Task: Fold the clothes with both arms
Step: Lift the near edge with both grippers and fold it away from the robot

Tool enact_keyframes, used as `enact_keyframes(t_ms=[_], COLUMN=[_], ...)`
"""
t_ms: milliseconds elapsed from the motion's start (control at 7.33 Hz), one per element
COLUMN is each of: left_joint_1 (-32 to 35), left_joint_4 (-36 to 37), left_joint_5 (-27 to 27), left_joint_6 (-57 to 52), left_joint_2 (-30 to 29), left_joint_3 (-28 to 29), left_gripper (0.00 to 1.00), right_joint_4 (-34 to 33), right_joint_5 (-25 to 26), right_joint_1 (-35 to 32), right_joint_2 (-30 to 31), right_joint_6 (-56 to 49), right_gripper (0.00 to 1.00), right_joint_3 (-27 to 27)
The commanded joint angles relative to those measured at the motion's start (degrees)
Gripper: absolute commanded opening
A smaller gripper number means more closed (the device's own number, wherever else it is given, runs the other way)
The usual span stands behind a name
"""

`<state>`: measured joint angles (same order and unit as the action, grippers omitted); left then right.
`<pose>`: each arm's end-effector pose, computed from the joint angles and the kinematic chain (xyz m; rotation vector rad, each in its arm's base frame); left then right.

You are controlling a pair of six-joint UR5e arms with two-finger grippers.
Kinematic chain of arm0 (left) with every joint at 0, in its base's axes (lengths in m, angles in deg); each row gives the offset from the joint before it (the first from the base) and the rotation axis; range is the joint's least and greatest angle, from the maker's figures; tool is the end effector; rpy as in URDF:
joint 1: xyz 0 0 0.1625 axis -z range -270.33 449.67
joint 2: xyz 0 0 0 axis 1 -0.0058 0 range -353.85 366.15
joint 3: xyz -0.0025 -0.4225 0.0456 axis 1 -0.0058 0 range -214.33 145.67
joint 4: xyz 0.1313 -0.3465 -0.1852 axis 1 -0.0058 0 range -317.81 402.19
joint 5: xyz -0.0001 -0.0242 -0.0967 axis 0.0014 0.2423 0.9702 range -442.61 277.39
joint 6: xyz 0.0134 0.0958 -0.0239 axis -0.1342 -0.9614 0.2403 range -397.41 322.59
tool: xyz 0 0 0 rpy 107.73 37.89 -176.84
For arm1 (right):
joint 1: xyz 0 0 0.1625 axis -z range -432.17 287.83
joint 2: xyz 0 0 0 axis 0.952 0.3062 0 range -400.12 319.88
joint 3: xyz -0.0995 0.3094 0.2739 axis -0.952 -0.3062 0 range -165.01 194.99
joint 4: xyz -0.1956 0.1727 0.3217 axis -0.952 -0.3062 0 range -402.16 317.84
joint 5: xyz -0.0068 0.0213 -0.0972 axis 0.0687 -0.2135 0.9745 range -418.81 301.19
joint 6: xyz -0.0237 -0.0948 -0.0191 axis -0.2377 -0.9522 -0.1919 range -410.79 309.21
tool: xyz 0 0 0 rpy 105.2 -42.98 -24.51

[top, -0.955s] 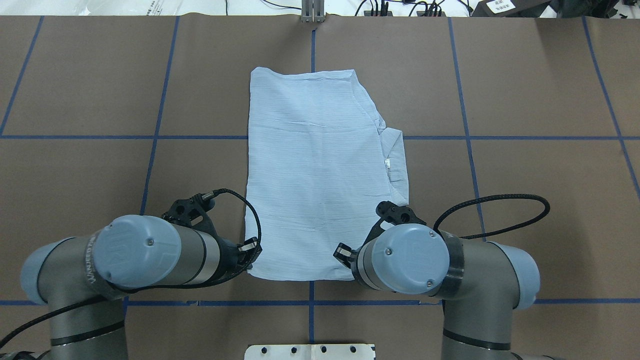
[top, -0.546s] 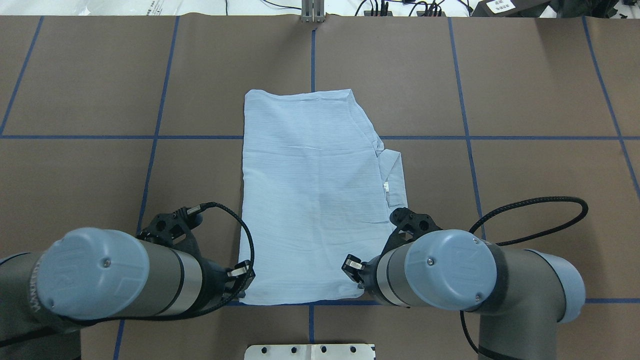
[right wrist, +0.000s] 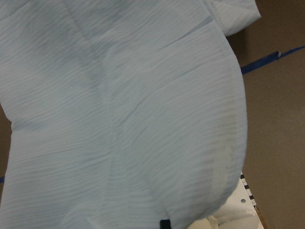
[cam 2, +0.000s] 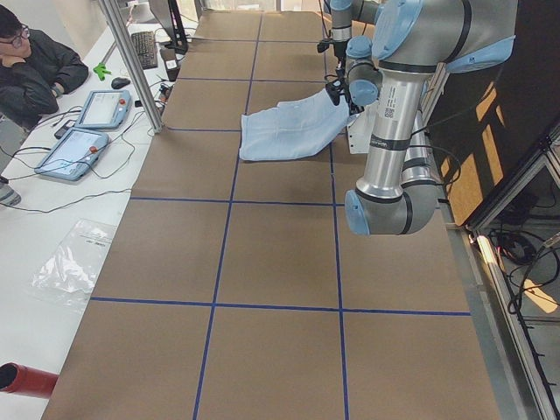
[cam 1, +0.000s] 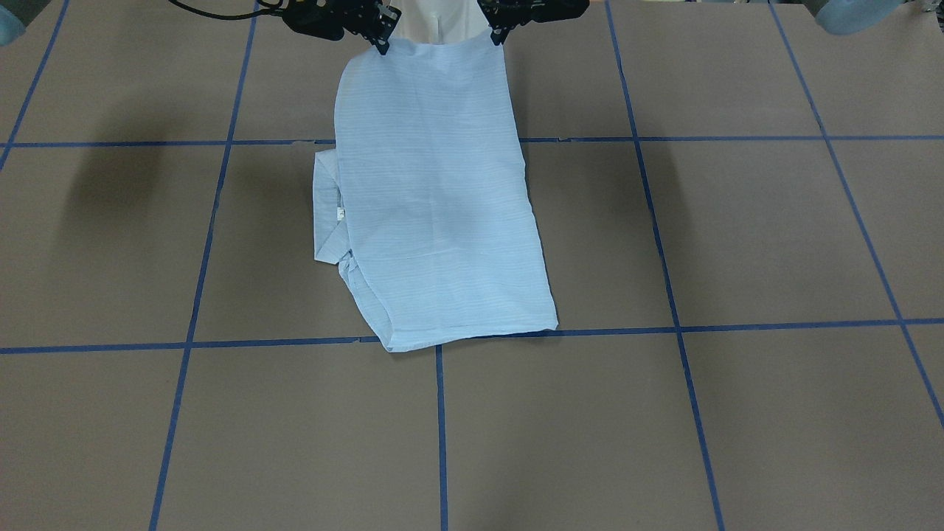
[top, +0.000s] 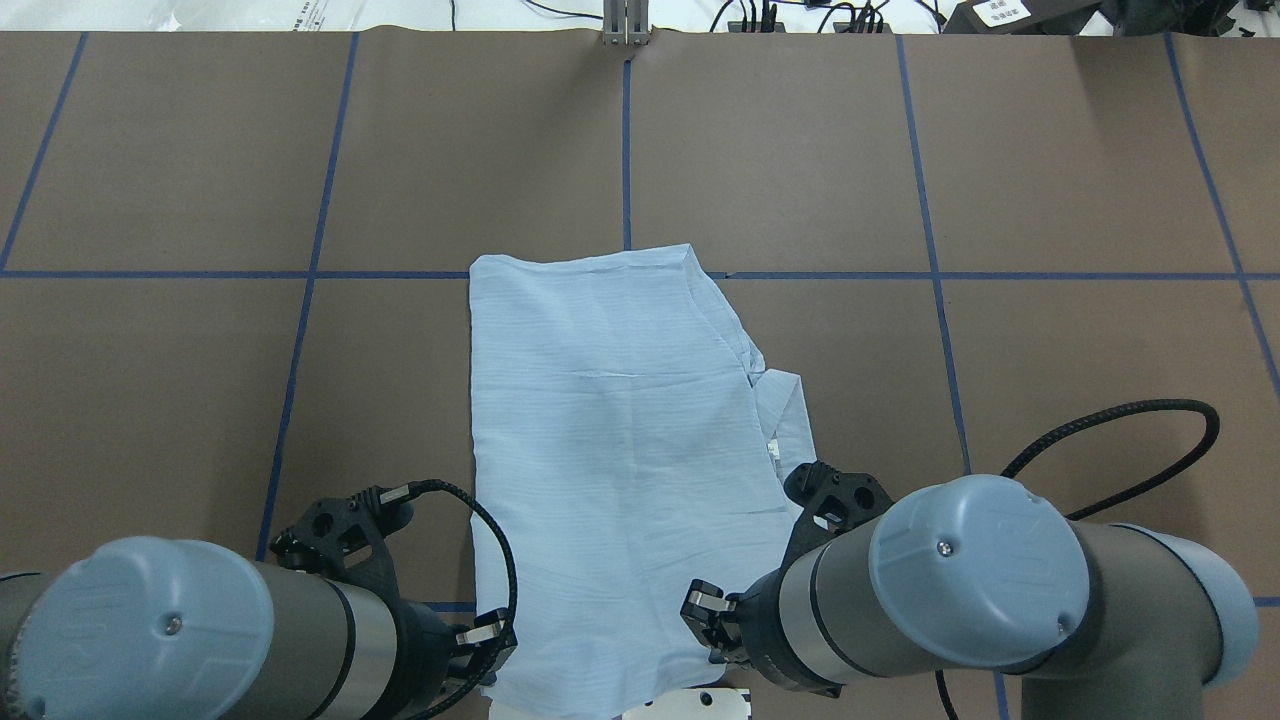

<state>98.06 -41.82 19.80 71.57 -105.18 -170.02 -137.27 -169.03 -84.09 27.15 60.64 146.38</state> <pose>0.4200 -0.1751 0.1571 -0.2939 1.0427 -0.3150 -0.4364 -0.1931 0.1643 -0.4061 -0.9925 0.3441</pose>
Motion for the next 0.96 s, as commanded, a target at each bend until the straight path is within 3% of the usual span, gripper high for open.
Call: enact_keyframes(t_ms=[0,409,546,682,819], left_joint_1=[1.3,14.2,19.2,23.5,26.3], left_joint_4=[1.8,0.8,-0.8,-3.5,-7.6], left_joint_5=[0.0,0.2,2.7,6.6,6.8], left_joint_6=[-0.9,-8.4,-11.7,-14.9,-15.6], left_joint_2=[-0.2,-4.8,-5.6,-5.6,-5.8], left_joint_3=[-0.6,8.1,10.4,13.3,17.6], left_gripper=[0.00,0.00,0.00,0.00,0.00], right_joint_4=[0.1,0.2,0.3,0.6,0.7], right_joint_5=[0.0,-0.1,0.0,0.0,-0.1], right_joint_1=[-3.8,-15.1,-17.5,-19.6,-21.9], right_joint_2=[-1.4,-8.9,-11.8,-15.5,-19.0], right_joint_6=[-1.4,-9.1,-13.0,-16.2,-19.4], right_gripper=[0.00,0.00,0.00,0.00,0.00], right_joint_3=[-2.5,-11.9,-16.1,-22.4,-28.9])
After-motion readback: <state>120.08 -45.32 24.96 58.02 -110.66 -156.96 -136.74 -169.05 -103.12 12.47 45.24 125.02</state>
